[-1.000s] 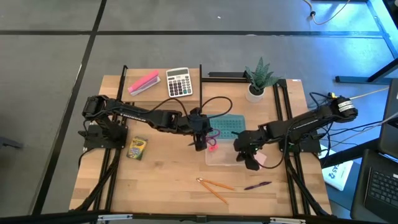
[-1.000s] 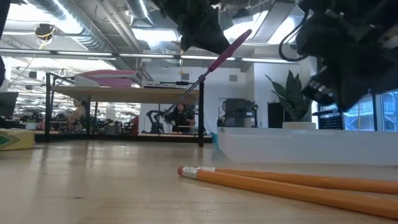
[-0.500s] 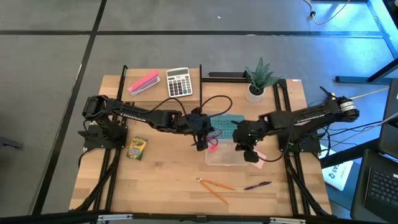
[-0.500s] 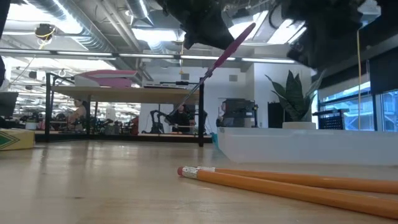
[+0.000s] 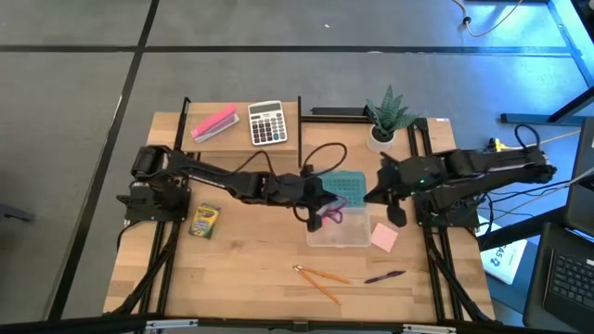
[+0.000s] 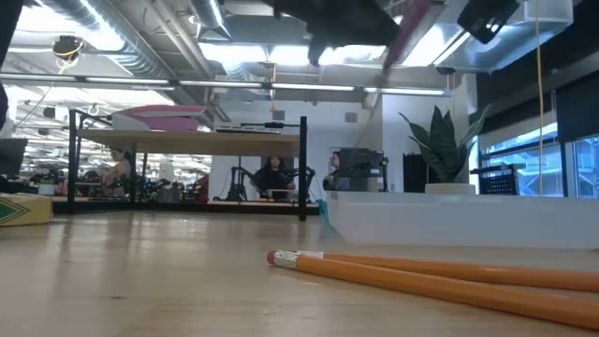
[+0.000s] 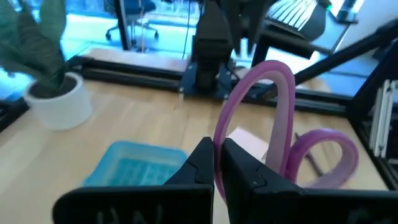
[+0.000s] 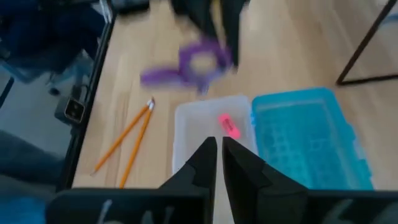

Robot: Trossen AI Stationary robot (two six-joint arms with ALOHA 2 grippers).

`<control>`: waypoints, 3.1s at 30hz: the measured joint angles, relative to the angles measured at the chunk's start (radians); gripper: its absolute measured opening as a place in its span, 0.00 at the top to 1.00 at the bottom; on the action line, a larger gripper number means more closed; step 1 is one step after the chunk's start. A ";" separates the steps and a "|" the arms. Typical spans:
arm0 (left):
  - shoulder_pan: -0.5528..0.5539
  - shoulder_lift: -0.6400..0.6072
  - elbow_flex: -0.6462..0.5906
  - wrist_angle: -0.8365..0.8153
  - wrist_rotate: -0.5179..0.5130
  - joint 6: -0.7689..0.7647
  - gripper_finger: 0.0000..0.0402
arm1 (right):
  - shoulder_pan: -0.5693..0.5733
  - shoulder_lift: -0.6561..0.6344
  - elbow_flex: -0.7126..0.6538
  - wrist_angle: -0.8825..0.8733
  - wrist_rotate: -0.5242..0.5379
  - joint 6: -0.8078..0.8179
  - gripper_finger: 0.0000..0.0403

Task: Pack school essentials
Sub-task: Put the scissor into the supply box

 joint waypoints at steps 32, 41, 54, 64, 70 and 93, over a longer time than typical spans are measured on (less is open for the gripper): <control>-0.007 0.138 0.000 0.042 0.040 -0.050 1.00 | 0.000 -0.057 0.000 0.000 0.008 -0.086 0.93; 0.000 0.138 0.000 -0.016 0.067 -0.120 0.98 | 0.000 -0.057 -0.001 0.000 0.007 -0.084 0.93; 0.000 0.182 0.001 -0.010 0.063 -0.123 0.99 | 0.000 -0.037 -0.001 -0.004 0.004 0.015 0.93; 0.000 0.183 0.000 -0.013 0.066 -0.121 0.99 | 0.000 0.015 -0.001 -0.005 0.003 0.110 0.93; 0.001 0.183 0.000 -0.013 0.066 -0.117 0.99 | 0.000 0.050 -0.002 -0.007 -0.022 0.184 0.86; 0.002 0.183 0.000 -0.012 0.055 -0.068 0.99 | -0.075 0.321 -0.002 0.017 -0.230 0.555 0.64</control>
